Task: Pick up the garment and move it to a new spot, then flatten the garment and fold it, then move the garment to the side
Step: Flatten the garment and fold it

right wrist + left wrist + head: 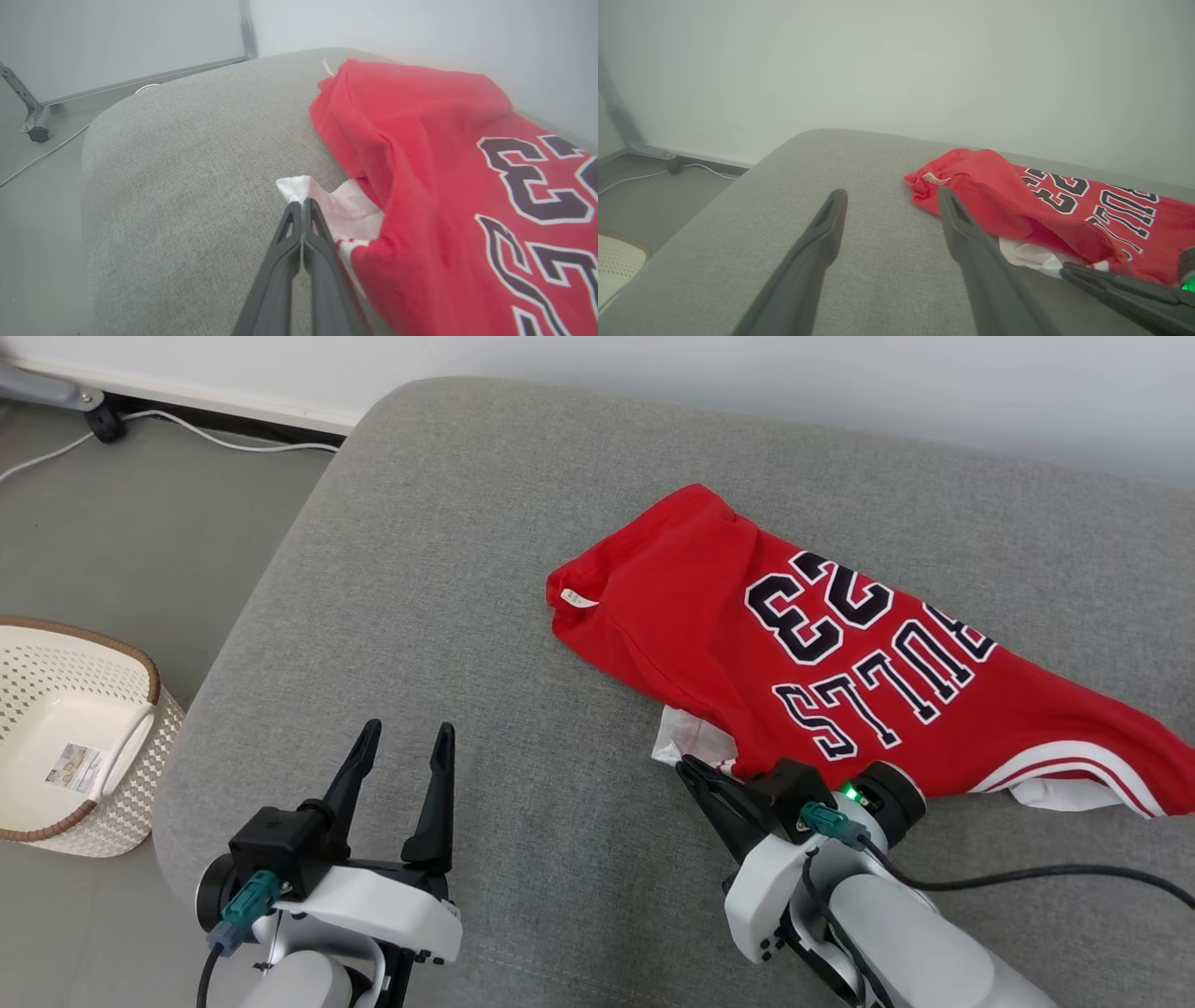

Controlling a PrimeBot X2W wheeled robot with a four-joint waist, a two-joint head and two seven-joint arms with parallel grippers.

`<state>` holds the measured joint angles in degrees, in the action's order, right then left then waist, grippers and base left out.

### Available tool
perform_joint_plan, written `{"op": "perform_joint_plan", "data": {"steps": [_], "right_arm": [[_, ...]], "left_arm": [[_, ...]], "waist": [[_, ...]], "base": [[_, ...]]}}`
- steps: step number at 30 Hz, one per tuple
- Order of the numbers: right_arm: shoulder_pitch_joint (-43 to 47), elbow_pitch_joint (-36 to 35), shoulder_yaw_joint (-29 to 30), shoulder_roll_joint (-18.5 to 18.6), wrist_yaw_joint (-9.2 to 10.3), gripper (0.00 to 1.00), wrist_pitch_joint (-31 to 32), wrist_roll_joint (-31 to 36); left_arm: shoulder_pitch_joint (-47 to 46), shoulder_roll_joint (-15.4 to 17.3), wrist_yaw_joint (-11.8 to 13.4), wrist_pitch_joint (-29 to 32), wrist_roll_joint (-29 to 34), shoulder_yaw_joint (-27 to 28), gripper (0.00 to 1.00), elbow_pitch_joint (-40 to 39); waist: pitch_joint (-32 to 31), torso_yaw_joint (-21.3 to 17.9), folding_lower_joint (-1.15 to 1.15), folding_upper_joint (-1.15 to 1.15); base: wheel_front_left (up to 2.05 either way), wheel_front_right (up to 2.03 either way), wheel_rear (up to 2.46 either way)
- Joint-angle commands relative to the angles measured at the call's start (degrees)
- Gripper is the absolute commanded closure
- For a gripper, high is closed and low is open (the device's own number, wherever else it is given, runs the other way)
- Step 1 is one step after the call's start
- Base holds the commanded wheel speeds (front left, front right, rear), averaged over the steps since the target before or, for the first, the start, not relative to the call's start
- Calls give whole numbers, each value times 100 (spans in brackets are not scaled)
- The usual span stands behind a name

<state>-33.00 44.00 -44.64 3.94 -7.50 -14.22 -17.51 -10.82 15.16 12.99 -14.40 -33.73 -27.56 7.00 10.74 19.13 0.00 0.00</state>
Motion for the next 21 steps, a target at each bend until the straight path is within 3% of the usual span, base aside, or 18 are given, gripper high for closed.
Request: {"op": "perform_joint_plan", "data": {"steps": [1, 7, 16, 21], "right_arm": [[143, -261, -63, -49, 1, 100, -78, 17], [557, -1248, -237, 630, 1, 100, -78, -278], [791, -2677, -782, 2201, 1, 100, -78, -1092], [923, -3306, -407, 2938, 1, 100, -78, -1373]], "left_arm": [[-122, 84, -63, -60, 69, 252, 0, -95], [-26, 69, -72, -60, 120, 354, 0, -81], [32, 161, -69, -48, 144, 386, 0, -154], [86, 219, -10, -17, 152, 396, 0, -237]], "waist": [[-22, -33, 0, 0], [-120, -255, 0, 0], [-194, -662, 0, 0], [-234, -851, 0, 0]], "base": [[0, 0, 0], [0, 0, 0], [0, 0, 0], [0, 0, 0]]}}
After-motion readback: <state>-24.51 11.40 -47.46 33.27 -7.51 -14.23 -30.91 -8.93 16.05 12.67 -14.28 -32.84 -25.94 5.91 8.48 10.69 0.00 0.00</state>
